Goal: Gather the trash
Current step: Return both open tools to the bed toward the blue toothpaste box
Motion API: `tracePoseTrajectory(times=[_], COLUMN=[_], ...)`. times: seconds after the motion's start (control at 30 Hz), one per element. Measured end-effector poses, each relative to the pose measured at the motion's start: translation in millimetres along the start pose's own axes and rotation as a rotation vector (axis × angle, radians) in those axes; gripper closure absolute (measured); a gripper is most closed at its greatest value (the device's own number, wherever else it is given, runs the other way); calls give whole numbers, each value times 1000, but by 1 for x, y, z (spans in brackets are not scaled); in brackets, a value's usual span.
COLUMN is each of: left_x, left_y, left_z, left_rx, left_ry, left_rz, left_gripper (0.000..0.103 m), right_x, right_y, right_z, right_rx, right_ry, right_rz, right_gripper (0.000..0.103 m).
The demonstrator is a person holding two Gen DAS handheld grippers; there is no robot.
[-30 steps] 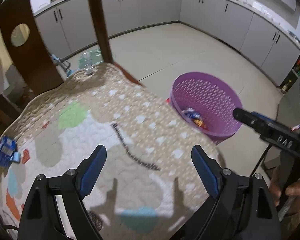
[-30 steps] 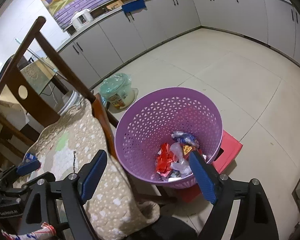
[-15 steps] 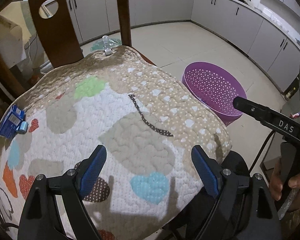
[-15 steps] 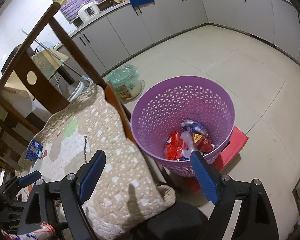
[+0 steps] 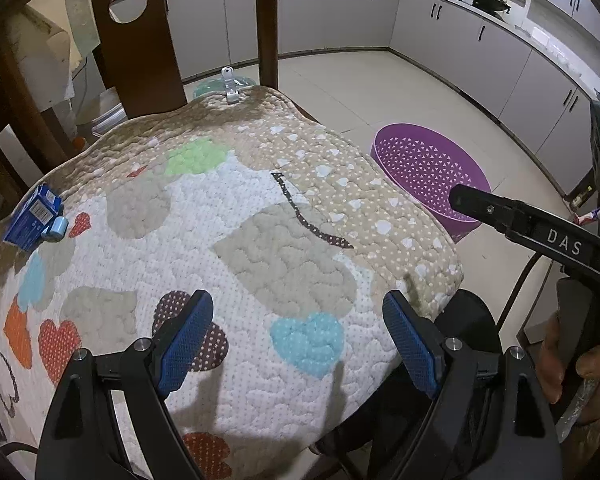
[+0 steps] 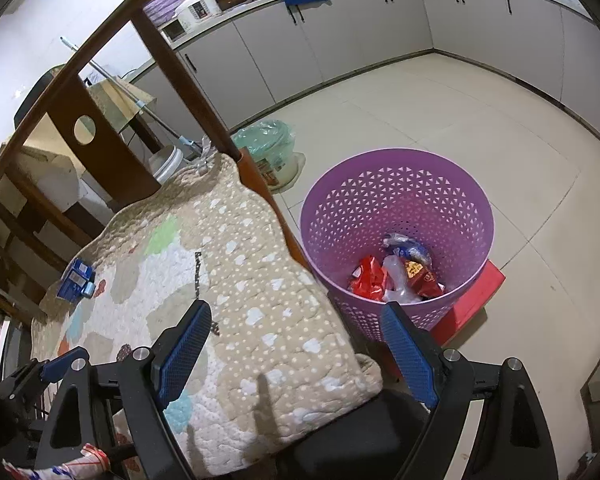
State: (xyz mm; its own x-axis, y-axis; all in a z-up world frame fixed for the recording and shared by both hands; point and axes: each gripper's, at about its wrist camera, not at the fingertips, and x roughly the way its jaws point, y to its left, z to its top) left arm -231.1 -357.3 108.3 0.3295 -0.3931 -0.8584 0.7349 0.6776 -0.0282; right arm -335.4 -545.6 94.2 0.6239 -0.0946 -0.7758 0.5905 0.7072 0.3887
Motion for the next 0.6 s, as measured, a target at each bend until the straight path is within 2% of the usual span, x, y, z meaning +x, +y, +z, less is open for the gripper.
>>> tracePoseTrajectory(times=[0.27,0.6], left_x=[-8,-14], left_y=[21,66], left_z=[-12,-28], left_rx=[-38,-148], left_ry=[-19,-35], left_rz=[28,58], left_gripper=[17,17], right_x=[0,12], right_y=[30,78], right_z=[-5,-13], right_rx=[-61,-164], right_ry=[13,49], right_rz=[0,2], right_gripper=[13,13])
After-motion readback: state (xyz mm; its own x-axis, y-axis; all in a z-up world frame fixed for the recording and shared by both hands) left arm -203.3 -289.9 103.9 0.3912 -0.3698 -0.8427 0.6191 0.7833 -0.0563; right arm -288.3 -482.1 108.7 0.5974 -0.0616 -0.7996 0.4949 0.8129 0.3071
